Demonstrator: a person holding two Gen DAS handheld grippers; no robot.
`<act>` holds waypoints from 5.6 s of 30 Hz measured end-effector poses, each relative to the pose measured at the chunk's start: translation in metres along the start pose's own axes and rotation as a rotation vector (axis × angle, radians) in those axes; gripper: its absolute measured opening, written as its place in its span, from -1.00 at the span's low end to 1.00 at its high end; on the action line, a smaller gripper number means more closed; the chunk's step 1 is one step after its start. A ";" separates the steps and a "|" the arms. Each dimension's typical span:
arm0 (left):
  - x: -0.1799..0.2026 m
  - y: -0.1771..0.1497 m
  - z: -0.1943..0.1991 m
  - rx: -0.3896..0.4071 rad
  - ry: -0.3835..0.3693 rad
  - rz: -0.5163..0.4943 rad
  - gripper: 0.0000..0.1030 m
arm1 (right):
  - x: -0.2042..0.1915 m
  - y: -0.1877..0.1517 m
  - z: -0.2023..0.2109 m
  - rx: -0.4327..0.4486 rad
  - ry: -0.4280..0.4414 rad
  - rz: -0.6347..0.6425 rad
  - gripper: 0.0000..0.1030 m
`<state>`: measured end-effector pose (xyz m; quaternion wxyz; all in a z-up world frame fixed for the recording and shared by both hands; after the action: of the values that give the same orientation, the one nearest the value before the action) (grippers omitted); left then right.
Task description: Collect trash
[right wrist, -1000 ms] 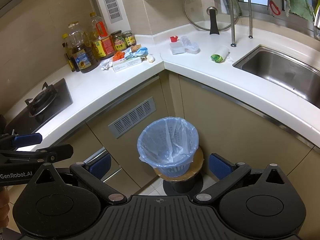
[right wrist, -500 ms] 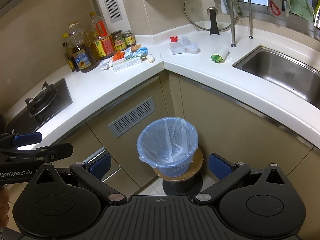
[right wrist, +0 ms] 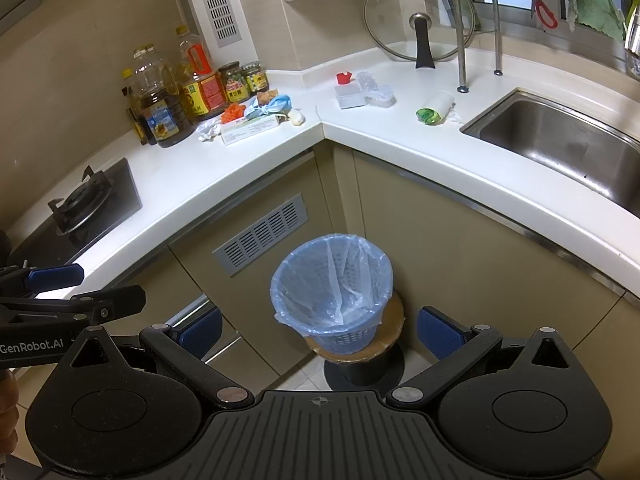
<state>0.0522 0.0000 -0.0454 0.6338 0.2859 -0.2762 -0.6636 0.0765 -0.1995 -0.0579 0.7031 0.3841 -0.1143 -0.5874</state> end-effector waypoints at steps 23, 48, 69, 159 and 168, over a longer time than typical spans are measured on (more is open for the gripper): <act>0.002 0.002 0.000 0.004 0.000 -0.001 0.69 | 0.004 0.002 0.004 0.001 0.000 -0.001 1.00; -0.006 0.003 0.006 0.026 0.024 0.028 0.70 | 0.007 0.006 0.001 0.051 -0.036 0.043 1.00; -0.076 0.110 -0.131 0.034 -0.042 0.033 0.70 | 0.060 0.095 -0.094 0.096 -0.153 -0.170 0.99; -0.064 0.324 -0.412 0.095 -0.025 -0.183 -0.60 | 0.226 0.281 -0.336 0.038 -0.390 -0.236 0.18; -0.058 0.314 -0.403 0.078 -0.058 -0.167 -0.60 | 0.221 0.279 -0.337 0.033 -0.403 -0.192 -0.09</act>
<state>0.5622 0.0422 -0.0907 0.5565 0.3129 -0.2951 -0.7108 0.5514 -0.2602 -0.1630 0.6006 0.2796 -0.2251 -0.7145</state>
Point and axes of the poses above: each gripper's, at about its wrist camera, not at the fingertips, and z roughly against the way its jaws point, x to its right, y to its top, the point moved 7 cm from there along -z, roughly the way its jaws point
